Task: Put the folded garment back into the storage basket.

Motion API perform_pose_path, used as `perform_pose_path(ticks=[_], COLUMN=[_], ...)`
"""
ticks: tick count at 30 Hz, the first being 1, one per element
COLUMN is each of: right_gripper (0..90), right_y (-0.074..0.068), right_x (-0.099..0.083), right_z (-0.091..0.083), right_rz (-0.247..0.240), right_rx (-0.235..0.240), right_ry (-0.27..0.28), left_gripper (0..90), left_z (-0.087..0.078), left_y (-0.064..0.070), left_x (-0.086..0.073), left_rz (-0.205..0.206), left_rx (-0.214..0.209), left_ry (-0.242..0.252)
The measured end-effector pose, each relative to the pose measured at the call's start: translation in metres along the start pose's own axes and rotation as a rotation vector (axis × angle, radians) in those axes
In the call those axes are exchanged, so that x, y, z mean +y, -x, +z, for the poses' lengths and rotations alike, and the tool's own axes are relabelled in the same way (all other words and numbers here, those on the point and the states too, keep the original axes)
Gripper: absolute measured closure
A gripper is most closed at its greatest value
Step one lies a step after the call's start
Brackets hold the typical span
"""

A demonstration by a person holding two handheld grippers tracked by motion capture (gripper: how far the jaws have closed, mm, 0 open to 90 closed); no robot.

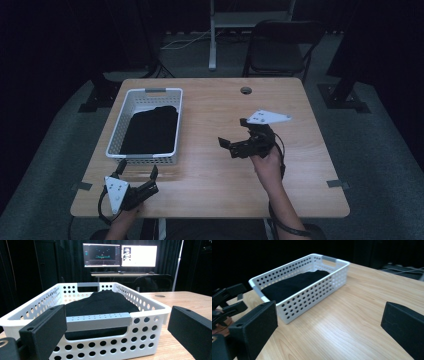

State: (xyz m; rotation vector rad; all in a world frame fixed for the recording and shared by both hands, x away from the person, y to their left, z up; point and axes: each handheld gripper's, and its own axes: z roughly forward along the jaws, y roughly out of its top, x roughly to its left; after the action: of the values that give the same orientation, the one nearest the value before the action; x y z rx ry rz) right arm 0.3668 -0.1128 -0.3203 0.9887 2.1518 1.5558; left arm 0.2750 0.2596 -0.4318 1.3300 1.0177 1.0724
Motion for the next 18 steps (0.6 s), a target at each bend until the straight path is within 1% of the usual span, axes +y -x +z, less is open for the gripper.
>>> perform_pose_path(ticks=[2, 9, 13, 14, 15, 17, 18], right_gripper=[0.9, 0.9, 0.9, 0.9, 0.9, 0.9, 0.9], right_y=[0.004, 0.016, 0.023, 0.023, 0.027, 0.029, 0.033], right_x=[-0.004, -0.016, -0.025, -0.025, -0.030, -0.033, -0.038], right_z=[-0.007, -0.022, -0.028, -0.028, -0.031, -0.033, -0.038], right_rz=[0.015, 0.046, 0.061, 0.061, 0.072, 0.078, 0.095], right_rx=[-0.013, -0.057, -0.073, -0.073, -0.081, -0.090, -0.096], right_ry=[0.012, 0.007, -0.008, -0.008, -0.017, -0.021, -0.023], left_gripper=[3.4, 3.4, 3.4, 3.4, 3.4, 3.4, 3.4], left_z=[0.000, 0.000, 0.000, 0.000, 0.000, 0.000, 0.000], left_y=[0.000, 0.000, 0.000, 0.000, 0.000, 0.000, 0.000], left_x=[0.000, 0.000, 0.000, 0.000, 0.000, 0.000, 0.000], left_rz=[0.000, 0.000, 0.000, 0.000, 0.000, -0.001, 0.000], left_rx=[0.000, 0.000, 0.000, 0.000, 0.000, 0.000, 0.000], left_ry=[0.000, 0.000, 0.000, 0.000, 0.000, 0.001, 0.000])
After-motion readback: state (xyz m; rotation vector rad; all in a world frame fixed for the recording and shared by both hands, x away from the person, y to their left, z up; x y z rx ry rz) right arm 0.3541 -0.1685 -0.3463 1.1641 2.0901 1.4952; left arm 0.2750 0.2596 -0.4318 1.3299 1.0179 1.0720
